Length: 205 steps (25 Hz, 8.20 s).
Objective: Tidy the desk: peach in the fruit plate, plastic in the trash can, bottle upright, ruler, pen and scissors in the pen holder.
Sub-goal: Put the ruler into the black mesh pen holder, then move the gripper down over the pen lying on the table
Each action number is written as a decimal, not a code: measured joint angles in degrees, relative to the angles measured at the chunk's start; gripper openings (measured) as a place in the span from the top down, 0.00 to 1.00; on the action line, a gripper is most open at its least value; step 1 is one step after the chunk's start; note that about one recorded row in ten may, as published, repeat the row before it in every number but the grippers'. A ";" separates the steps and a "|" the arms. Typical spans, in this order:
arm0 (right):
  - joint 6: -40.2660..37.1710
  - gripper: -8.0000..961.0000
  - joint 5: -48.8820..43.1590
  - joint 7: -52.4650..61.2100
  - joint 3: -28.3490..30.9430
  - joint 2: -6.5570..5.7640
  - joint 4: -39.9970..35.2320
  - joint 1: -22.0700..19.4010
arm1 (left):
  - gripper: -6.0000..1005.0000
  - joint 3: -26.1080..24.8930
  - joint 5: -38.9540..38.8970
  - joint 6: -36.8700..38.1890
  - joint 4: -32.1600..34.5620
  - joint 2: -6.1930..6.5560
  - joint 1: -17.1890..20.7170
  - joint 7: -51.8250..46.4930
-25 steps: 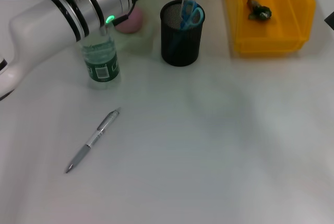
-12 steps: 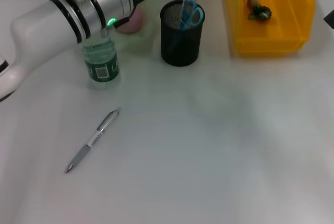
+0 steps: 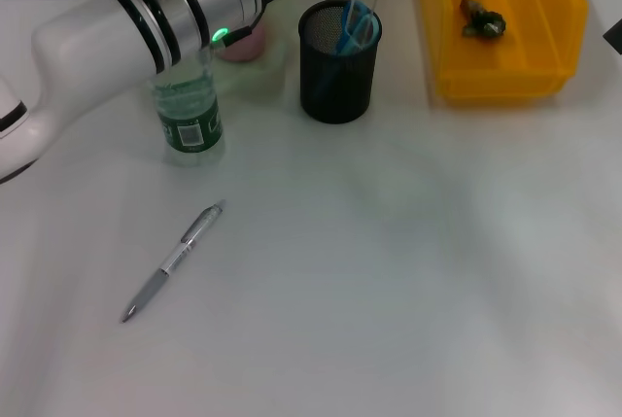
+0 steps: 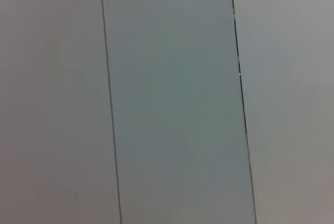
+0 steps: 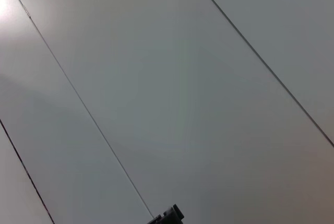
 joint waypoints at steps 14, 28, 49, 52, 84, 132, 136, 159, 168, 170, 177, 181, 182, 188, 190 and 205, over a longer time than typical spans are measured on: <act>-0.64 0.32 0.00 0.02 0.00 0.06 0.69 -0.35 | 0.46 0.53 -0.22 -2.21 -0.09 0.00 -0.54 -0.62; -0.63 0.32 0.00 0.07 0.00 0.00 0.98 -0.47 | 0.33 0.00 13.66 -4.59 16.08 0.87 7.51 -16.25; -0.16 0.32 -0.26 -0.33 -2.19 0.00 0.96 0.78 | 0.33 -13.78 86.64 29.07 50.46 0.75 11.42 -86.82; -0.13 0.32 -0.27 -0.36 -2.34 0.00 0.96 0.78 | 0.33 -13.65 88.93 31.11 50.92 0.73 11.08 -88.58; 3.26 0.32 -0.27 -5.02 -2.33 -0.19 1.13 1.88 | 0.34 -8.28 110.83 48.21 29.94 -0.02 -5.62 -114.40; 4.38 0.32 -0.26 -5.02 -2.27 -0.27 1.38 2.80 | 0.36 -7.80 114.24 38.24 15.23 0.00 -9.05 -113.03; 4.43 0.32 -0.26 -5.02 -2.36 -0.27 1.41 3.07 | 0.36 -7.63 114.39 38.52 14.49 0.00 -9.39 -113.03; 5.08 0.32 -0.26 -5.02 -2.37 -0.18 1.38 3.15 | 0.37 -7.56 114.36 38.94 13.16 0.00 -9.89 -112.46; 5.08 0.32 -0.26 -5.02 -2.35 -0.18 1.37 3.22 | 0.37 -7.56 114.51 38.83 13.17 0.00 -10.15 -112.37; 5.08 0.32 -0.26 -5.02 -2.19 -0.23 1.38 3.23 | 0.37 -7.56 114.51 39.02 13.18 0.00 -10.24 -112.24; 5.07 0.32 -0.26 -5.02 -1.97 -0.33 1.35 3.53 | 0.37 -6.53 114.52 39.16 13.19 0.00 -10.35 -111.71; 5.08 0.32 -0.26 -5.02 -1.93 -0.39 1.41 3.83 | 0.46 -5.96 114.38 38.95 13.40 0.00 -10.39 -111.73; 5.08 0.32 -0.26 -5.02 -1.93 -0.39 1.41 3.83 | 0.47 -5.96 114.38 38.95 13.40 0.00 -10.39 -111.73; 5.08 0.32 -0.26 -5.01 -1.83 -0.45 1.33 4.03 | 0.55 -5.92 114.47 38.85 13.44 0.00 -10.49 -111.65; 5.11 0.32 -0.26 -5.01 -1.84 -0.45 1.32 4.23 | 0.60 -5.93 114.48 38.84 13.38 0.00 -10.54 -111.65; 6.30 0.32 -0.26 -5.02 -1.86 -0.53 1.40 4.89 | 0.68 -4.85 114.25 38.90 12.63 0.00 -11.43 -111.61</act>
